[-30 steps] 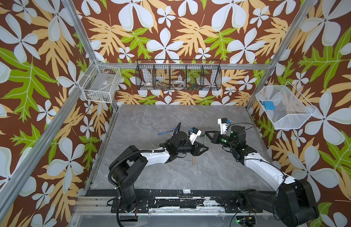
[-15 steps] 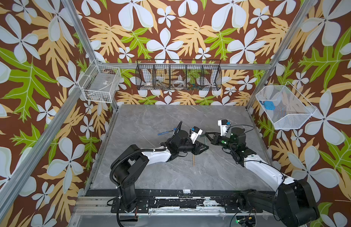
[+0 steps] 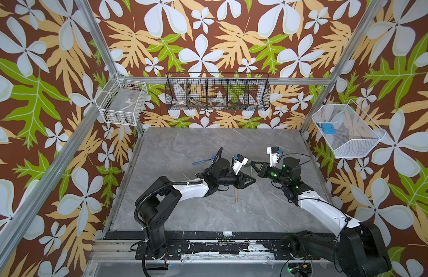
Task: Insert pens into pen caps
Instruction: Pass a pen.
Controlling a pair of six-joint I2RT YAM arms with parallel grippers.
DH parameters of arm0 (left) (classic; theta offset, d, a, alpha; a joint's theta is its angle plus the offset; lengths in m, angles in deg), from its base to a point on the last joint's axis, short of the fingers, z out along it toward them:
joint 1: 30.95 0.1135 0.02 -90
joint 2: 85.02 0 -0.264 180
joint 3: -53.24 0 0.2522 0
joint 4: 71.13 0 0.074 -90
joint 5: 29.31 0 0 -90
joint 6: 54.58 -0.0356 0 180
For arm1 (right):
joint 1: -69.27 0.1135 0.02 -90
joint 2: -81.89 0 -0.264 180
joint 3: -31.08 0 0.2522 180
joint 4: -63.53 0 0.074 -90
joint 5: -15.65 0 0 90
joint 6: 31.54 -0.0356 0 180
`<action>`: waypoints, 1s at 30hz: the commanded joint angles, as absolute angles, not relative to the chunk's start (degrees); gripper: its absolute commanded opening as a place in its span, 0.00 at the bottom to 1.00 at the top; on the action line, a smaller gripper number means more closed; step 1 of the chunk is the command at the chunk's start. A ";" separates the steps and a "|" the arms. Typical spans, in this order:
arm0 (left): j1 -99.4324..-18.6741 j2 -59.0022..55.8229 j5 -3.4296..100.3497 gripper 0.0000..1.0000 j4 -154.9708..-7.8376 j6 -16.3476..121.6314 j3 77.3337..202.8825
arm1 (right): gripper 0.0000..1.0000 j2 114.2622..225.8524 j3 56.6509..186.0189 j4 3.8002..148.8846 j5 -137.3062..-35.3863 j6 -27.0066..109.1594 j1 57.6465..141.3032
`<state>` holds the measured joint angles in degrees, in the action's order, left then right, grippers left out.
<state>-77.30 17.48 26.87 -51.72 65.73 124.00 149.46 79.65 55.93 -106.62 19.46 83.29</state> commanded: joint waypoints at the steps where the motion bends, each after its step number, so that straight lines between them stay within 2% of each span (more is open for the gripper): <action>1: -77.41 17.99 25.62 0.41 -50.70 66.02 124.36 | 0.00 148.72 79.34 53.49 -105.54 18.70 83.47; 11: -77.45 18.05 25.53 0.43 -49.38 66.91 124.78 | 0.00 147.82 77.65 50.88 -105.66 17.77 83.73; 26: -77.44 17.23 25.67 0.10 -49.43 66.45 124.37 | 0.00 146.65 76.33 50.08 -104.42 17.89 83.77; 30: -77.43 15.93 28.53 0.08 -51.49 64.49 124.13 | 0.04 145.99 77.67 53.70 -103.55 19.82 83.76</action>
<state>-77.15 17.11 28.40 -52.61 67.72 124.02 146.38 76.77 51.10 -105.77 18.10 83.80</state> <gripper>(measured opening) 0.145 0.051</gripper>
